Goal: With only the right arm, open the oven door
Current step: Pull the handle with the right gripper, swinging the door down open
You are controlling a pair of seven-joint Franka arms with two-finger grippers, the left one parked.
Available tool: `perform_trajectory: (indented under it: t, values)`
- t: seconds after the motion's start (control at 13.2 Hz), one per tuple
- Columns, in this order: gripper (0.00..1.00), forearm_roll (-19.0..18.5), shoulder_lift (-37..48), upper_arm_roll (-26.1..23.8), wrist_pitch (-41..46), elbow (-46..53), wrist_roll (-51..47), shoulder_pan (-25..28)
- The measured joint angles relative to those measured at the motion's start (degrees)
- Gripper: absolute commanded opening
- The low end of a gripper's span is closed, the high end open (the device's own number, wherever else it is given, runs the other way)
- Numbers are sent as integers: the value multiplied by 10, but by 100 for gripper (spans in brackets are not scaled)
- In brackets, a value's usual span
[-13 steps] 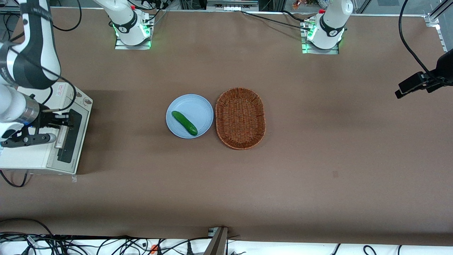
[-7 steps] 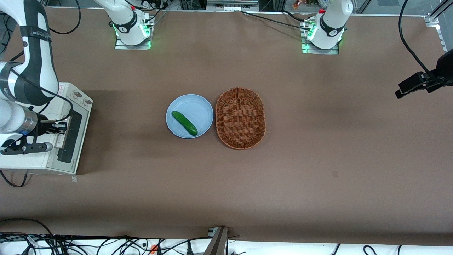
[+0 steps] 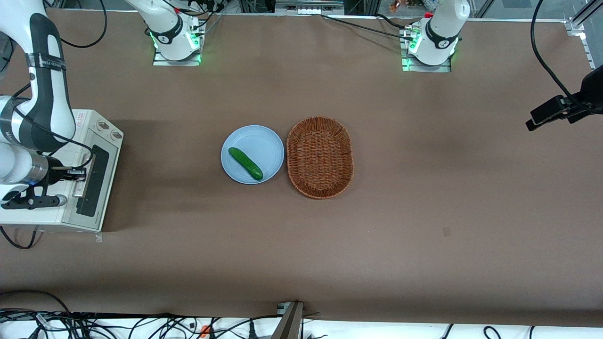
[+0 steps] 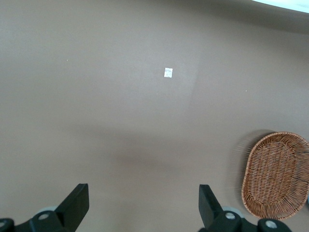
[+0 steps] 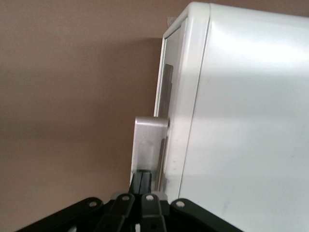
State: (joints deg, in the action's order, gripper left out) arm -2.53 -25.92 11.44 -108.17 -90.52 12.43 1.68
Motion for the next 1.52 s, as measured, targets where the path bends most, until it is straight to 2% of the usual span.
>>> perform_trajectory:
  t: [0.38, 0.68, 1.06, 1.29, 1.37, 1.44, 1.52]
  values:
    - [0, 9, -4, -1, -6, 0, -1, 0]
    - [0, 34, -7, -8, -6, 0, -24, 3]
    - [2, 102, -49, -17, -51, 0, -85, 44]
    - [9, 112, -69, -17, -74, 1, -121, 70]
    - [33, 113, -70, -17, -76, 2, -127, 74]
    - [80, 114, -70, -17, -76, 4, -129, 76]
    - [100, 117, -70, -17, -76, 8, -129, 77]
